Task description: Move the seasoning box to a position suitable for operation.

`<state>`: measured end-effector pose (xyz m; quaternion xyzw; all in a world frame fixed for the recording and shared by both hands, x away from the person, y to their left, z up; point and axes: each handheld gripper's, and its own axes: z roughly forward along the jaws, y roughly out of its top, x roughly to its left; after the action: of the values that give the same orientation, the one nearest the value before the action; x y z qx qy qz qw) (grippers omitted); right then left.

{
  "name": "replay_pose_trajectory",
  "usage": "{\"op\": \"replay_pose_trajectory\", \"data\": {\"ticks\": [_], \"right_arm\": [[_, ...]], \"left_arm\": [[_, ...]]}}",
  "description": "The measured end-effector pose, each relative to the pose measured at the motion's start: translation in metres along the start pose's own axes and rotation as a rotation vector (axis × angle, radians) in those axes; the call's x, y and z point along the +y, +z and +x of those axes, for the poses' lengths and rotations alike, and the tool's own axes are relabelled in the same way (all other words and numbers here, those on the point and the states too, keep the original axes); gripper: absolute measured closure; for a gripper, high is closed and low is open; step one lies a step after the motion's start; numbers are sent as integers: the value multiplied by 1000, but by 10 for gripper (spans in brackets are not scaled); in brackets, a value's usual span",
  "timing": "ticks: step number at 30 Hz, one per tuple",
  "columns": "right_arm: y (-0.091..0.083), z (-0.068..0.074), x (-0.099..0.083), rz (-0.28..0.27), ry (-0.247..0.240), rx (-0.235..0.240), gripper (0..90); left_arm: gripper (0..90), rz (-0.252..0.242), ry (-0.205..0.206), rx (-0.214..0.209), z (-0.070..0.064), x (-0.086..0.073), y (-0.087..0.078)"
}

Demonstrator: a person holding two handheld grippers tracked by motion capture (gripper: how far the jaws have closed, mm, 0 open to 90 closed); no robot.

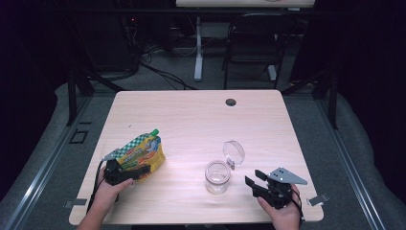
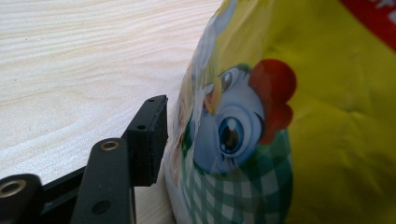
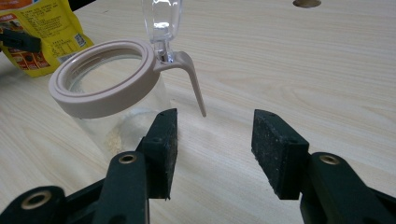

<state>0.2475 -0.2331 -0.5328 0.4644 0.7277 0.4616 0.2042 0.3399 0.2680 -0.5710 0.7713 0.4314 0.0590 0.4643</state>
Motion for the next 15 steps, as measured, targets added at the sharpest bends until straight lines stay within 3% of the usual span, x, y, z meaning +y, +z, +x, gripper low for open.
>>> {"op": "replay_pose_trajectory", "data": {"ticks": [6, 15], "right_arm": [[0, -1, 0, 1, 1, 1, 507], [0, -1, 0, -1, 1, 2, 507]], "left_arm": [[511, 3, 10, -16, 0, 0, 0], [547, -9, 39, -2, -2, -1, 1]]}}
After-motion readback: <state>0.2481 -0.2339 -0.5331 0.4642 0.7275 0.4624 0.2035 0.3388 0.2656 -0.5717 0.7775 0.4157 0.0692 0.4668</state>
